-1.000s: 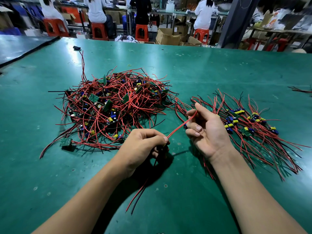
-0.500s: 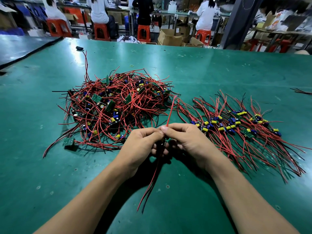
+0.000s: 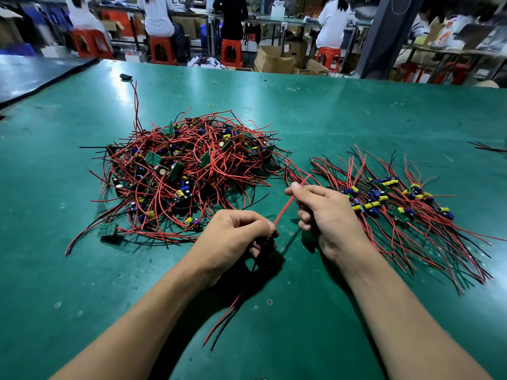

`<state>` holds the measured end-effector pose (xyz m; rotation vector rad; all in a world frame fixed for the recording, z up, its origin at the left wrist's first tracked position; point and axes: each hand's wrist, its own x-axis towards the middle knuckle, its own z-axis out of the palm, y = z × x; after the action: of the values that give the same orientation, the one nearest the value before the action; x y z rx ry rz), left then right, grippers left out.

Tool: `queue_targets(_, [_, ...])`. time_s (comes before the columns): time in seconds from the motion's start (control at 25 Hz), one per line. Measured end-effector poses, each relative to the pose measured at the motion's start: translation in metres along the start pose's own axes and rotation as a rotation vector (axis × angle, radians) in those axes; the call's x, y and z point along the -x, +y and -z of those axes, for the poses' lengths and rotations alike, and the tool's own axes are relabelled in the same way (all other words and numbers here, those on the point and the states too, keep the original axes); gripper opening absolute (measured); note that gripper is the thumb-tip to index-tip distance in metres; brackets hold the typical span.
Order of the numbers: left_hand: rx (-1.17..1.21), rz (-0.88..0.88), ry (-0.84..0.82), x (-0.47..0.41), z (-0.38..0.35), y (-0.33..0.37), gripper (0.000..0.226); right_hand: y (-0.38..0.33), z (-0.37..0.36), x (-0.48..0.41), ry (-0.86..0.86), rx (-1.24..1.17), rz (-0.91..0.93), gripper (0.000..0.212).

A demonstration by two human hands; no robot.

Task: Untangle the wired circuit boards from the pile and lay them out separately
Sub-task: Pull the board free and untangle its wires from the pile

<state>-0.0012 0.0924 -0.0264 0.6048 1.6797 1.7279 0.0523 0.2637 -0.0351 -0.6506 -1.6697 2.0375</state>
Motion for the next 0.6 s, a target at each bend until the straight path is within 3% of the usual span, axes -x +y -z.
queue_targets(0.32, [-0.020,0.006,-0.020,0.000,0.001,-0.002,0.019,-0.010,0.004,-0.002,0.118,-0.243,-0.040,0.020])
queue_targets(0.6, [0.093,0.033,0.039,-0.003,-0.001,-0.001,0.025,-0.006,0.010,-0.004,0.126,-0.132,-0.002,0.022])
